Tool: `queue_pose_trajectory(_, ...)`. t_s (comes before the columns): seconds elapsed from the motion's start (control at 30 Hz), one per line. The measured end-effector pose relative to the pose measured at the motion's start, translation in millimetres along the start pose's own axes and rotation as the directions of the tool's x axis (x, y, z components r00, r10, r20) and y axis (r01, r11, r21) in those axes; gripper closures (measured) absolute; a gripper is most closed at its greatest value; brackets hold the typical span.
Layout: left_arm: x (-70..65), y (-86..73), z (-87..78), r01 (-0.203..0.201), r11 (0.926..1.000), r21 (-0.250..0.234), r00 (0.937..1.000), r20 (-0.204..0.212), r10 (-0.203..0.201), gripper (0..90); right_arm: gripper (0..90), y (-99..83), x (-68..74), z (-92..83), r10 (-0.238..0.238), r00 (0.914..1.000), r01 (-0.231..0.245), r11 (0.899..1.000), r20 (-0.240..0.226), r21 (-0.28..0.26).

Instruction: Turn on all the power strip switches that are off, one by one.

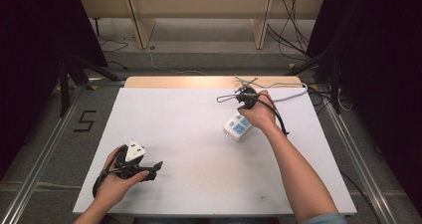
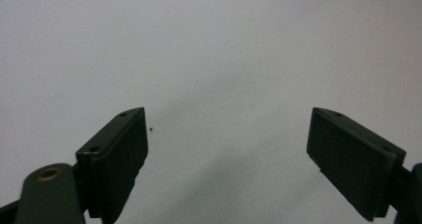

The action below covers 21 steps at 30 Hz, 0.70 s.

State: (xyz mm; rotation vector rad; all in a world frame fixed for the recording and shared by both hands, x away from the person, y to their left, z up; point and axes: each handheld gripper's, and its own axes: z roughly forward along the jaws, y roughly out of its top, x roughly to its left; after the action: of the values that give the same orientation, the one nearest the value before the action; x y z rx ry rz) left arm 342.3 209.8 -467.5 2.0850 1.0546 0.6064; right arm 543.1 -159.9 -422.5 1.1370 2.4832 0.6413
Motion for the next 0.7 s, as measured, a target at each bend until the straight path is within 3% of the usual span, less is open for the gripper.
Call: queue_pose_trajectory(0.7, -0.5, 0.2, -0.2, 0.001, 1.0000, -0.002, 1.0000, 0.001, -0.001, 16.3, 90.0, 3.4, 10.4, -1.1, -0.019, 0.9992, 0.020, 0.999, -0.035, 0.028)
